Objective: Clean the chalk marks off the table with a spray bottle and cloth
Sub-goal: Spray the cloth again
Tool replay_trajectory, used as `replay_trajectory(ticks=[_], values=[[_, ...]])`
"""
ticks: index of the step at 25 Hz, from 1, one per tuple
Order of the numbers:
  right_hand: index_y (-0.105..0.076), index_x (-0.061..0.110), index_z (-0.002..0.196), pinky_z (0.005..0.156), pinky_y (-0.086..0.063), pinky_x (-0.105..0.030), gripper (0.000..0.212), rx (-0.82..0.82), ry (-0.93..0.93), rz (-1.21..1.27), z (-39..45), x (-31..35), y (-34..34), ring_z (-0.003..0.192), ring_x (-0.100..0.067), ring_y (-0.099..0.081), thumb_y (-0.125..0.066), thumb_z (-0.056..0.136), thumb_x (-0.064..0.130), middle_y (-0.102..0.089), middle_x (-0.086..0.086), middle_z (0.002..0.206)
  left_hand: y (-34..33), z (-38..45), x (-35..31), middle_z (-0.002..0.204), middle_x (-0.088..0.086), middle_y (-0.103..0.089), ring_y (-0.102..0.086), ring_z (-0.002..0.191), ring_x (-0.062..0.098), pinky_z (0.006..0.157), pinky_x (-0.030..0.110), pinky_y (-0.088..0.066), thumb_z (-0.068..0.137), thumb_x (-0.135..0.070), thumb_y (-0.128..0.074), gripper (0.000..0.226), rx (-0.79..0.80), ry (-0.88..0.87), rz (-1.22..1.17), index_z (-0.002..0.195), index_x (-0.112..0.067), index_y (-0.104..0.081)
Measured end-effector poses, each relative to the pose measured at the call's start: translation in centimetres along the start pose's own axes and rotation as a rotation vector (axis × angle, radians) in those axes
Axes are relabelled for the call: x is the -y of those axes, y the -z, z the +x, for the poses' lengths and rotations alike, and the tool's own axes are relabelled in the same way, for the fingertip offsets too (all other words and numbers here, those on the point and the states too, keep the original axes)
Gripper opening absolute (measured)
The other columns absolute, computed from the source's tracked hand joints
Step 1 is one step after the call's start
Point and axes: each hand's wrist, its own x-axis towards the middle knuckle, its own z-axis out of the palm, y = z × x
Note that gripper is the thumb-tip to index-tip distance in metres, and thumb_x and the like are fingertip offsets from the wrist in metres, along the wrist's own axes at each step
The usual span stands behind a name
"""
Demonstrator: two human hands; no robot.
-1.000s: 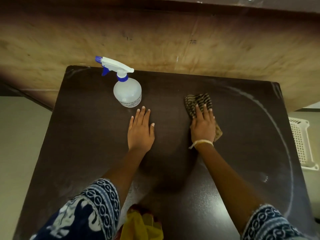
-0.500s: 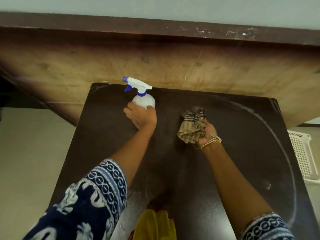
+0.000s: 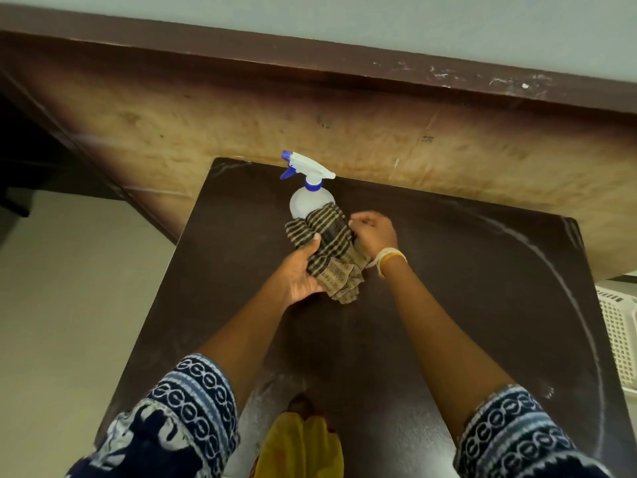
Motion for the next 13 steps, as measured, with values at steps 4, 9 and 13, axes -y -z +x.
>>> replay_trajectory(ticks=[4, 9, 13], values=[[-0.058, 0.006, 0.125, 0.089, -0.046, -0.023, 0.050, 0.256, 0.119, 0.124, 2.5, 6.1, -4.3, 0.109, -0.015, -0.058, -0.075, 0.078, 0.008, -0.062, -0.002, 0.117, 2.6, -2.2, -1.7, 0.103, 0.013, -0.074, -0.069, 0.098, 0.030, 0.084, 0.049, -0.053, 0.094, -0.039, -0.056, 0.040, -0.117, -0.088, 0.043, 0.120, -0.009, -0.061], [-0.065, 0.005, 0.118, 0.065, -0.047, -0.008, 0.047, 0.113, 0.144, 0.289, 3.8, 7.2, -7.3, 0.085, -0.009, -0.062, -0.080, 0.076, 0.019, -0.066, -0.001, 0.101, 5.2, -3.7, -4.0, 0.111, 0.014, -0.071, -0.068, 0.102, 0.029, 0.092, 0.048, -0.052, 0.092, -0.042, -0.058, 0.036, -0.196, -0.161, 0.089, 0.111, -0.012, -0.065], [-0.068, 0.016, 0.107, 0.057, -0.047, -0.029, 0.035, -0.118, 0.126, 0.504, 1.9, 5.2, -3.4, 0.049, -0.015, -0.058, -0.078, 0.076, 0.030, -0.067, -0.009, 0.076, 6.2, -4.3, -5.2, 0.115, 0.015, -0.069, -0.065, 0.108, 0.030, 0.096, 0.049, -0.049, 0.093, -0.038, -0.058, 0.035, -0.213, -0.224, 0.062, 0.114, -0.011, -0.064]])
